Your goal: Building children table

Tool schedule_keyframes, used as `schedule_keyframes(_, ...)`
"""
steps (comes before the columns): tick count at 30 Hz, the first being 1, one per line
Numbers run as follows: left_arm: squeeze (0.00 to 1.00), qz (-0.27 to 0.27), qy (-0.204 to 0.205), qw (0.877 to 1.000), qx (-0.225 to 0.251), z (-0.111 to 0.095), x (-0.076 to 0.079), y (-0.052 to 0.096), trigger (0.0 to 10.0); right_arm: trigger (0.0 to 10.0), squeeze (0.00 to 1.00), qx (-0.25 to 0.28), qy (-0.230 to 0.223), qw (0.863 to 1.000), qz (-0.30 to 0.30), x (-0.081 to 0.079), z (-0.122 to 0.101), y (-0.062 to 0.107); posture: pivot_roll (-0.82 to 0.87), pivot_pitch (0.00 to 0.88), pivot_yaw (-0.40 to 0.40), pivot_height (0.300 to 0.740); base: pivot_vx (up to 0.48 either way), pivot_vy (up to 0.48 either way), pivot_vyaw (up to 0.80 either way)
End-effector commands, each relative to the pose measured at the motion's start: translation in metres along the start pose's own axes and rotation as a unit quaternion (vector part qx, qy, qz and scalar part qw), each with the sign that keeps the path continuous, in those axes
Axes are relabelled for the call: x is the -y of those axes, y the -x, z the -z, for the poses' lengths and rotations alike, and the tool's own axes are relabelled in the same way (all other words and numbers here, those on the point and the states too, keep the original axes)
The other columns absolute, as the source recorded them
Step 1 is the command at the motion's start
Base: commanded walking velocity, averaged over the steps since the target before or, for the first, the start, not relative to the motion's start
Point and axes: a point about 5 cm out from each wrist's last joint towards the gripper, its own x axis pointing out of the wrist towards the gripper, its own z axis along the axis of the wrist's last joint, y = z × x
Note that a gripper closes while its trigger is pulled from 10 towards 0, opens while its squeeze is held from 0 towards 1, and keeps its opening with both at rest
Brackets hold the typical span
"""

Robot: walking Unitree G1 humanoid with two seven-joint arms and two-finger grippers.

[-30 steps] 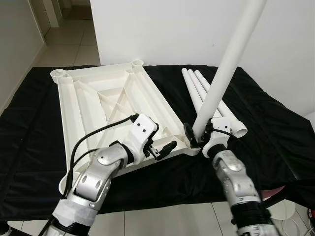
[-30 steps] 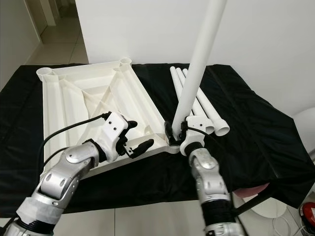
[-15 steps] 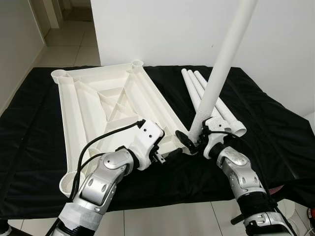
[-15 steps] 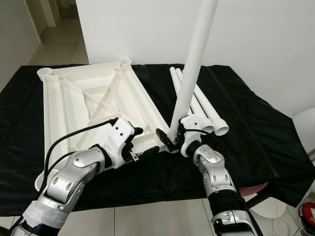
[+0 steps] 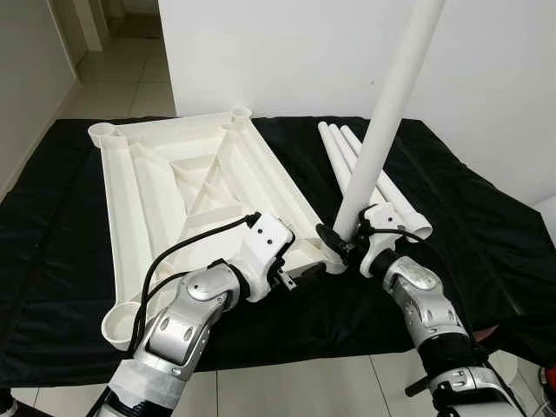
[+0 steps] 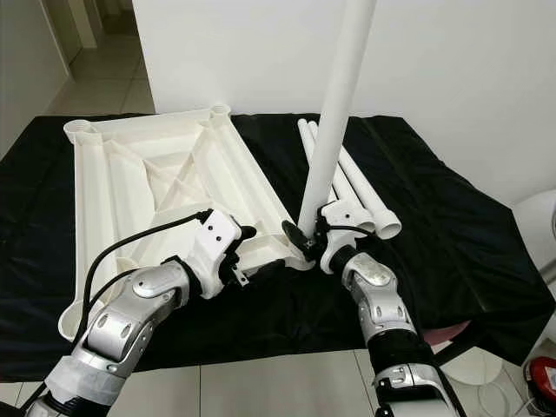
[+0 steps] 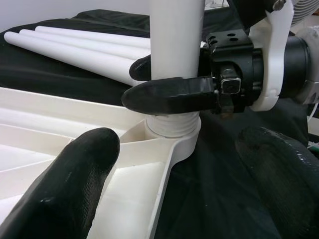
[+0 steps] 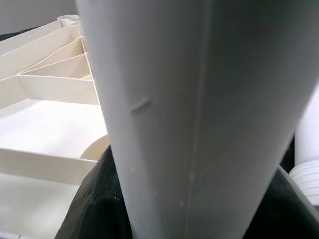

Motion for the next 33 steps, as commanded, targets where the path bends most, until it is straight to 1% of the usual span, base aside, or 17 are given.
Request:
schedule_keyframes(1, 0.00, -0.040, -0.003, 0.999, -0.006, 0.003, -0.003, 0.000, 10.0, 0.0, 0.00, -0.034, -0.024, 0.999, 0.009, -0.009, 0.019, 0.002, -0.03, 0.000, -0.055, 0.740, 0.000, 0.000, 0.00)
schedule_keyframes(5, 0.00, -0.040, -0.003, 0.999, -0.005, 0.003, -0.003, 0.000, 10.0, 0.0, 0.00, -0.033, -0.031, 0.999, 0.020, -0.014, 0.021, 0.001, -0.03, 0.000, -0.058, 0.740, 0.000, 0.000, 0.00)
schedule_keyframes(6, 0.00, -0.041, -0.003, 0.999, -0.005, 0.002, -0.004, 0.001, 10.0, 0.0, 0.00, -0.032, -0.040, 0.998, 0.048, -0.022, 0.023, -0.001, -0.03, 0.000, -0.058, 0.740, 0.000, 0.000, 0.00)
schedule_keyframes(7, 0.00, -0.041, -0.003, 0.999, -0.005, 0.002, -0.004, 0.001, 10.0, 0.0, 0.00, -0.032, -0.045, 0.997, 0.058, -0.024, 0.024, -0.002, -0.03, 0.000, -0.058, 0.740, 0.000, 0.000, 0.00)
schedule_keyframes(9, 0.00, -0.042, -0.004, 0.999, -0.004, 0.002, -0.005, 0.001, 10.0, 0.0, 0.00, -0.033, -0.054, 0.995, 0.071, -0.027, 0.025, -0.003, -0.03, 0.000, -0.059, 0.740, 0.000, 0.000, 0.00)
schedule_keyframes(13, 0.00, -0.043, -0.004, 0.999, -0.004, 0.002, -0.005, 0.001, 10.0, 0.0, 0.00, -0.033, -0.056, 0.994, 0.084, -0.028, 0.024, -0.004, -0.03, 0.000, -0.058, 0.740, 0.000, 0.000, 0.00)
schedule_keyframes(14, 0.00, -0.044, -0.004, 0.999, -0.004, 0.001, -0.006, 0.001, 10.0, 0.0, 0.00, -0.034, -0.073, 0.990, 0.114, -0.030, 0.023, -0.007, -0.03, 0.000, -0.058, 0.740, 0.000, 0.000, 0.00)
schedule_keyframes(15, 0.00, -0.045, -0.005, 0.999, -0.004, 0.001, -0.007, 0.001, 10.0, 0.0, 0.00, -0.038, -0.078, 0.986, 0.144, -0.031, 0.022, -0.008, -0.03, 0.000, -0.059, 0.740, 0.000, 0.000, 0.00)
schedule_keyframes(16, 0.00, -0.045, -0.005, 0.999, -0.004, 0.001, -0.007, 0.001, 10.0, 0.0, 0.00, -0.038, -0.078, 0.986, 0.144, -0.031, 0.022, -0.008, -0.03, 0.000, -0.059, 0.740, 0.000, 0.000, 0.00)
schedule_keyframes(17, 0.00, -0.046, -0.005, 0.999, -0.004, 0.001, -0.008, 0.001, 10.0, 0.0, 0.00, -0.042, -0.082, 0.981, 0.170, -0.033, 0.022, -0.009, -0.03, 0.000, -0.057, 0.740, 0.000, 0.000, 0.00)
schedule_keyframes(19, 0.00, -0.046, -0.006, 0.999, -0.005, 0.002, -0.008, 0.002, 10.0, 0.0, 0.00, -0.047, -0.085, 0.975, 0.200, -0.035, 0.023, -0.010, -0.03, 0.000, -0.057, 0.740, 0.000, 0.000, 0.00)
schedule_keyframes(23, 0.00, -0.046, -0.008, 0.999, -0.006, 0.002, -0.008, 0.002, 10.0, 0.0, 0.00, -0.050, -0.089, 0.971, 0.215, -0.036, 0.023, -0.009, -0.03, 0.000, -0.058, 0.740, 0.000, 0.000, 0.00)
schedule_keyframes(24, 0.00, -0.047, -0.008, 0.999, -0.007, 0.002, -0.009, 0.002, 10.0, 0.0, 0.00, -0.056, -0.091, 0.964, 0.243, -0.037, 0.024, -0.008, -0.03, 0.000, -0.058, 0.740, 0.000, 0.000, 0.00)
schedule_keyframes(25, 0.00, -0.048, -0.009, 0.999, -0.007, 0.002, -0.010, 0.002, 10.0, 0.0, 0.00, -0.064, -0.097, 0.951, 0.287, -0.042, 0.024, -0.009, -0.03, 0.000, -0.058, 0.740, 0.000, 0.000, 0.00)
schedule_keyframes(26, 0.00, -0.048, -0.009, 0.999, -0.007, 0.002, -0.010, 0.002, 10.0, 0.0, 0.00, -0.064, -0.097, 0.951, 0.287, -0.042, 0.024, -0.009, -0.03, 0.000, -0.058, 0.740, 0.000, 0.000, 0.00)
schedule_keyframes(27, 0.00, -0.049, -0.009, 0.999, -0.005, 0.001, -0.010, 0.003, 10.0, 0.0, 0.00, -0.059, -0.093, 0.951, 0.290, -0.050, 0.021, -0.012, -0.02, 0.000, -0.064, 0.740, 0.000, 0.000, 0.00)
schedule_keyframes(33, 0.00, -0.049, -0.008, 0.999, -0.005, 0.001, -0.009, 0.003, 10.0, 0.0, 0.00, -0.057, -0.103, 0.957, 0.266, -0.060, 0.019, -0.015, -0.02, 0.000, -0.065, 0.740, 0.000, 0.000, 0.00)
